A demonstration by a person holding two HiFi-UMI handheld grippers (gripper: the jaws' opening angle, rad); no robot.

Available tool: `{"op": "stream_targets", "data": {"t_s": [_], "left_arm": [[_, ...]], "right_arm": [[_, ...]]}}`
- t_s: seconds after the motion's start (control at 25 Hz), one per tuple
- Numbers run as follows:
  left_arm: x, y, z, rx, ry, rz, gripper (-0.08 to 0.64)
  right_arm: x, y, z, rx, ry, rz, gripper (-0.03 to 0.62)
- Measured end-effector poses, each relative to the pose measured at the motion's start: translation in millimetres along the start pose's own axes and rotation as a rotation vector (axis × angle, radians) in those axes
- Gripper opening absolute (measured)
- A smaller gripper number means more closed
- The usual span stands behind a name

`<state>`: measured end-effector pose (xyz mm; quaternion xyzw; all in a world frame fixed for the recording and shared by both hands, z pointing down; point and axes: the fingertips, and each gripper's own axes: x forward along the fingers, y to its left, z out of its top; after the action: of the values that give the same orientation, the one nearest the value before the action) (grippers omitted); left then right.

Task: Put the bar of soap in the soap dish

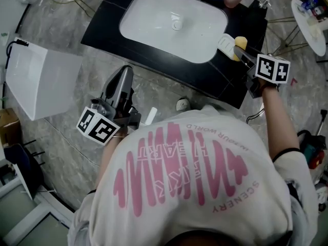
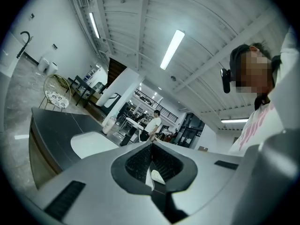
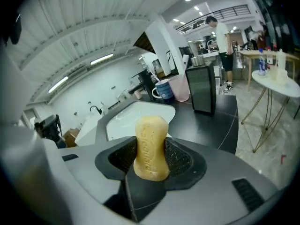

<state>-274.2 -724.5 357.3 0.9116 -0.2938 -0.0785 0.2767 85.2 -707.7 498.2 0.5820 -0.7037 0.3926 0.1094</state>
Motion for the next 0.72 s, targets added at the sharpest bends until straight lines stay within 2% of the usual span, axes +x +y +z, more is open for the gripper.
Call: {"op": "stream_targets", "data": {"t_s": [0.12, 0.36, 0.56, 0.72], "left_arm": [[5.3, 9.0, -0.8, -0.016, 0.009, -0.018, 0.008], [2.6, 17.5, -6.4, -0.047, 0.015, -0.010, 0.008], [-3.7, 24.0, -8.9, -0.055, 0.010, 0.026, 0.008], [-4.8, 22.5, -6.6, -0.054, -0.006, 0.046, 0.008]], "right_arm": [[9.0, -2.6, -4.3, -0.099, 0.075, -0.055, 0.193], [15.4, -8.2, -12.5, -0.171, 0.145, -0.104, 0.193], [23.1, -11.4, -15.4, -0.261, 0.211, -0.107, 0.193], [31.6, -12.9, -22.1, -0.285, 0.282, -0.075, 0.193]]}}
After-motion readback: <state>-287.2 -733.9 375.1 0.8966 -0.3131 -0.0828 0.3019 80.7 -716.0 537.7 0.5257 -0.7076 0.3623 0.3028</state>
